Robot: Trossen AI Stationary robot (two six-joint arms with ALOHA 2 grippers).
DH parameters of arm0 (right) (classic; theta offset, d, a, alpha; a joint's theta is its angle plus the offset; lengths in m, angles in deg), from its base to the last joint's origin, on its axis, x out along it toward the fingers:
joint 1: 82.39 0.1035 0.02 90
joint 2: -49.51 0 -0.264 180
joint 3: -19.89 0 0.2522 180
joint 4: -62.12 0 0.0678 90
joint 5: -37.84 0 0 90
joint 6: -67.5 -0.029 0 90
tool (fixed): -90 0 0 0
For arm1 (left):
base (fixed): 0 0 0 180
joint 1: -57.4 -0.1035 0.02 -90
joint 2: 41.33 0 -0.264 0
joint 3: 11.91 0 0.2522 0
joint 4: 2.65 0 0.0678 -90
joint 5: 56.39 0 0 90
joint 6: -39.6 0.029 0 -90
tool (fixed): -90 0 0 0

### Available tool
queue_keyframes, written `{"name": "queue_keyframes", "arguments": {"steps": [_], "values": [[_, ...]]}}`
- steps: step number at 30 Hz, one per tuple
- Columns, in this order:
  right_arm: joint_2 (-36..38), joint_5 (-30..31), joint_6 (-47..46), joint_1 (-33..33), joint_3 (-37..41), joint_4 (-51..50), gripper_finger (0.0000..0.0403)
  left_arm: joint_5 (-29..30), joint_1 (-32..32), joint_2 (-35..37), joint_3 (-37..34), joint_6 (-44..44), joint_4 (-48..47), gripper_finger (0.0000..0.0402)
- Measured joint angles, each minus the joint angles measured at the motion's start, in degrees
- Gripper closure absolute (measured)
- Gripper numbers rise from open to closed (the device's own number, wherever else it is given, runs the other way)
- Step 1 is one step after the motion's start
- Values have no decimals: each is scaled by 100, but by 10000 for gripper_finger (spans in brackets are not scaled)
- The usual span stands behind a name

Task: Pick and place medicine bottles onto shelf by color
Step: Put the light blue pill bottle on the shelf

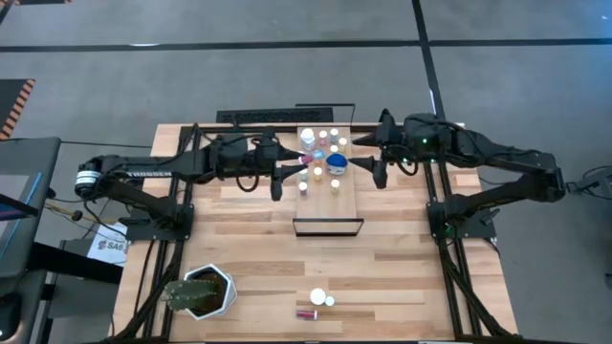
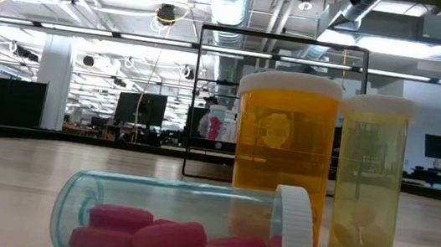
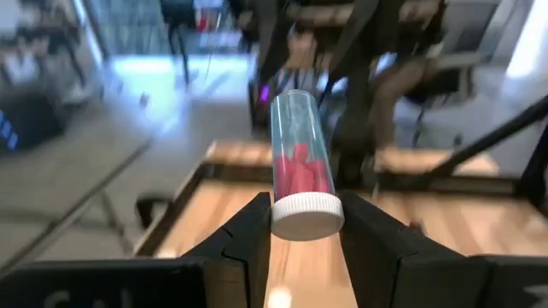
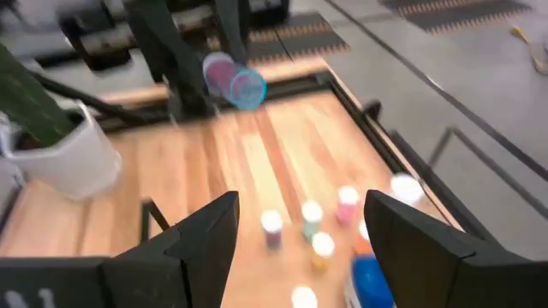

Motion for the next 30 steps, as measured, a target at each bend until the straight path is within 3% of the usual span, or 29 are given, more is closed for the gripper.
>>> {"name": "queue_keyframes", "arguments": {"steps": [10, 18, 23, 30], "values": [[-159, 315, -20, -7, -6, -942, 127, 320, -212, 2, 819, -1310, -4004, 299], [-338, 362, -66, -69, 3, -1037, 127, -32, -677, -246, 816, -2563, -6732, 299], [-513, 419, -69, -115, 0, -1173, 127, -501, -825, -888, 811, -2549, -7782, 299], [-640, 420, -68, -157, 4, -1419, 127, -1028, -852, -2085, 818, -1698, -8289, 299]]}}
